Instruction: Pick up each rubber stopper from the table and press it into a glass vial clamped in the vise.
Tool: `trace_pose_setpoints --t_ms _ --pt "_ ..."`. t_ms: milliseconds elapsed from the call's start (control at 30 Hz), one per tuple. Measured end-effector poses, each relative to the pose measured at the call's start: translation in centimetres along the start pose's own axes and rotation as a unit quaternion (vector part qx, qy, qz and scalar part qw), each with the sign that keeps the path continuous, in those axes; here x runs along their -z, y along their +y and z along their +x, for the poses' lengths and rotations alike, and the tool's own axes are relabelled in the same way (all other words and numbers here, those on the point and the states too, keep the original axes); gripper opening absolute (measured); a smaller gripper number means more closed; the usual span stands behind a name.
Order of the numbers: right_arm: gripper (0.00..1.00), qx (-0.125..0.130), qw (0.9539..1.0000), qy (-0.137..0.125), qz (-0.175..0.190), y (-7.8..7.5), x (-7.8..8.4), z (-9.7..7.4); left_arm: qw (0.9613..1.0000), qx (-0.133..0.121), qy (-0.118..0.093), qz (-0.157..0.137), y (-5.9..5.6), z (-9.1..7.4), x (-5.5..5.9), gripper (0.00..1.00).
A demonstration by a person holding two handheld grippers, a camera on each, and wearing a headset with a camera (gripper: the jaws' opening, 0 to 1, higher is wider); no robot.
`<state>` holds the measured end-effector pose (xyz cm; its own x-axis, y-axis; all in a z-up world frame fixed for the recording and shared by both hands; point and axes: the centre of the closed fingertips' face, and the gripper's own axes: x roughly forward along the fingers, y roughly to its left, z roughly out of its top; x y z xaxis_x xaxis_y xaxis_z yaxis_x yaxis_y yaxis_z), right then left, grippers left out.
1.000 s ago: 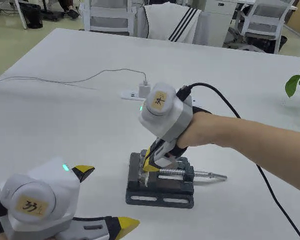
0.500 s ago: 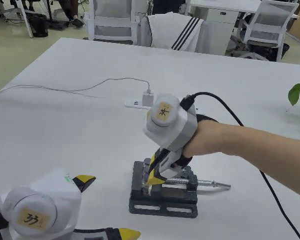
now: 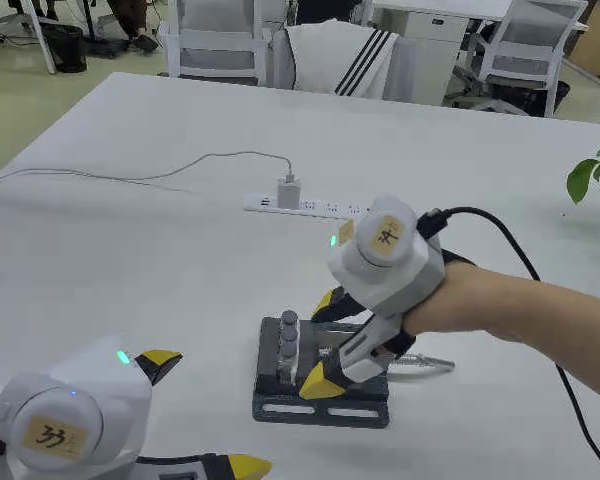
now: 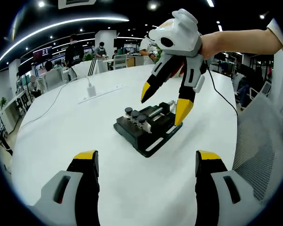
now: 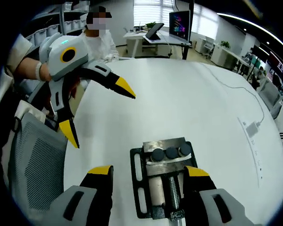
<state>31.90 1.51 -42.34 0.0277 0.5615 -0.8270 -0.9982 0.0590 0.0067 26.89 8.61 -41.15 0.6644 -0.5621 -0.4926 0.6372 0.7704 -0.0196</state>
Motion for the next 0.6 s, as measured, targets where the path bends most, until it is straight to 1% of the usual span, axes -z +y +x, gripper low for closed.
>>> trace_pose_setpoints --t_ms 100,200,233,300,400,433,467,500,533,600 --pt "0.72 0.011 0.9998 -0.014 0.012 0.2 0.8 -0.2 1.0 -0.002 0.002 -0.001 0.2 -0.1 0.0 0.83" --pt "0.79 0.014 0.9994 -0.023 0.023 0.5 1.5 -0.4 1.0 -0.004 0.002 -0.002 0.4 -0.1 0.1 0.83" --pt "0.81 0.019 0.999 -0.026 0.03 0.4 1.7 -0.5 1.0 -0.004 0.002 -0.001 0.4 -0.1 0.1 0.83" --pt "0.85 0.029 0.998 -0.044 0.036 0.4 1.8 -0.8 1.0 -0.005 0.001 -0.002 0.5 -0.2 0.1 0.83" --pt "0.92 0.042 0.9964 -0.057 0.048 0.4 2.3 -1.4 1.0 -0.008 0.001 -0.004 0.7 -0.3 0.2 0.83" --pt "0.95 0.051 0.9951 -0.065 0.054 0.3 2.6 -1.8 1.0 -0.009 0.001 -0.004 0.8 -0.3 0.3 0.83" --pt "0.98 0.052 0.9941 -0.077 0.056 0.4 2.5 -1.9 0.9999 -0.009 0.001 -0.005 0.8 -0.4 0.4 0.83" --pt "0.99 0.053 0.9922 -0.093 0.065 0.5 2.4 -2.1 0.9999 -0.01 0.002 -0.005 0.9 -0.4 0.4 0.83" --pt "0.99 0.047 0.9919 -0.091 0.075 0.9 2.9 -2.3 0.9999 -0.01 0.002 -0.006 0.9 -0.5 0.5 0.83" --pt "0.99 0.052 0.9914 -0.092 0.076 1.2 3.5 -2.6 0.9999 -0.012 0.002 -0.006 0.9 -0.6 0.5 0.83"
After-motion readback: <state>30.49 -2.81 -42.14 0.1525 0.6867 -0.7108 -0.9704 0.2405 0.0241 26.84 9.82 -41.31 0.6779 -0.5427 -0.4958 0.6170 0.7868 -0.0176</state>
